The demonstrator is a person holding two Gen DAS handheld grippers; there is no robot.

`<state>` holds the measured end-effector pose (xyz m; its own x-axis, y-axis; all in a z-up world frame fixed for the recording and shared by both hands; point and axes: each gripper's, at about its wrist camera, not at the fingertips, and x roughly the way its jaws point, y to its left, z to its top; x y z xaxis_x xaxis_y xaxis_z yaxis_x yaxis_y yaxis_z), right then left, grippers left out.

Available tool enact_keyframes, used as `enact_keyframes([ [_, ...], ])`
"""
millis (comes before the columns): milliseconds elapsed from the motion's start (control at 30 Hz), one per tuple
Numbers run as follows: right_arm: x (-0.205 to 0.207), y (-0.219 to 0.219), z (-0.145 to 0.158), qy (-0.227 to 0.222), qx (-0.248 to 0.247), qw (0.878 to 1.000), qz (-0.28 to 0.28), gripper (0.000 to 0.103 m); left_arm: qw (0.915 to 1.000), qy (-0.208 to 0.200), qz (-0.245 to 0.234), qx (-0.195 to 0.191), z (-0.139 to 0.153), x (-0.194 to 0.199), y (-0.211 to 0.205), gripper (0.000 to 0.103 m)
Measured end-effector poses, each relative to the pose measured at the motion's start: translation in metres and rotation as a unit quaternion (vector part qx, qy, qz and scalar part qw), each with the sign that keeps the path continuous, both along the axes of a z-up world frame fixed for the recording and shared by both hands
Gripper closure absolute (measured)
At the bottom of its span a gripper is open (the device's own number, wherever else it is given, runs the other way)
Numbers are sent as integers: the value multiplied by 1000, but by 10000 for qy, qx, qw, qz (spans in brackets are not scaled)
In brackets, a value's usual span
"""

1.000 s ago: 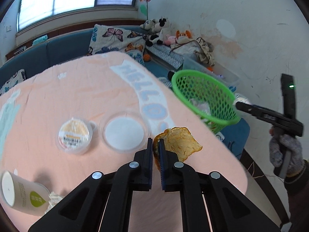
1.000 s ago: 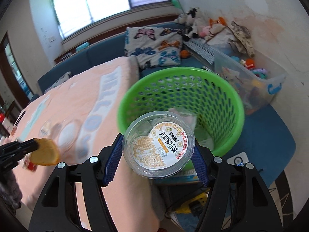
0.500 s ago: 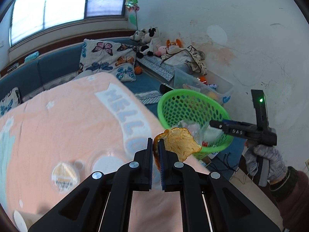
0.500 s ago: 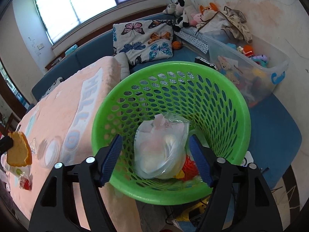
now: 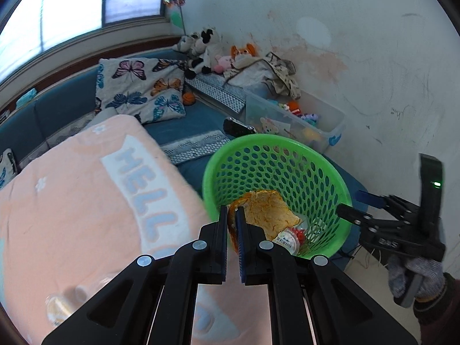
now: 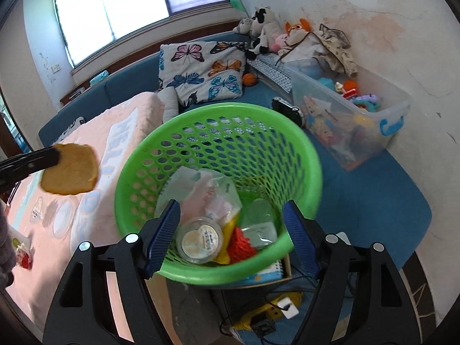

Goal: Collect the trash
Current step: 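Release the cup and bread slice into the basket with both tools, then move both tools back over the table toward the paper cup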

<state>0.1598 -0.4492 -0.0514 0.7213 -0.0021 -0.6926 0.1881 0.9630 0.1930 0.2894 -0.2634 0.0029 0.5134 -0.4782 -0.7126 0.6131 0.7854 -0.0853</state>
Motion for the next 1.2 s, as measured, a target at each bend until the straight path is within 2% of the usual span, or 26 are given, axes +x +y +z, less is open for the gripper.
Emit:
enact_keyframes([
  [333, -15, -13, -12, 43, 203, 9998, -82, 29, 9982, 145, -145, 555, -35, 19, -49, 97],
  [633, -16, -6, -21, 153, 280, 9995, 5, 29, 9963, 375, -144, 759, -55, 29, -59, 96],
  [667, -16, -5, -22, 155, 281, 9995, 16, 29, 9962, 422, -141, 743, -56, 29, -59, 93],
  [700, -16, -4, -21, 155, 278, 9995, 25, 29, 9964, 427, -136, 716, -56, 29, -58, 81],
  [767, -17, -2, -20, 142, 290, 9995, 39, 29, 9973, 302, -120, 652, -51, 26, -54, 66],
  [967, -23, 9, -12, 68, 261, 9996, 112, 29, 9986, 137, -119, 497, -36, 15, -39, 64],
  [1167, -33, 22, -2, -33, 240, 9995, 202, 29, 9994, 18, 174, 290, -20, -4, 1, 59],
  [1200, -33, 23, -1, -41, 243, 9995, 217, 29, 9994, 6, 229, 260, -19, -7, 8, 56],
])
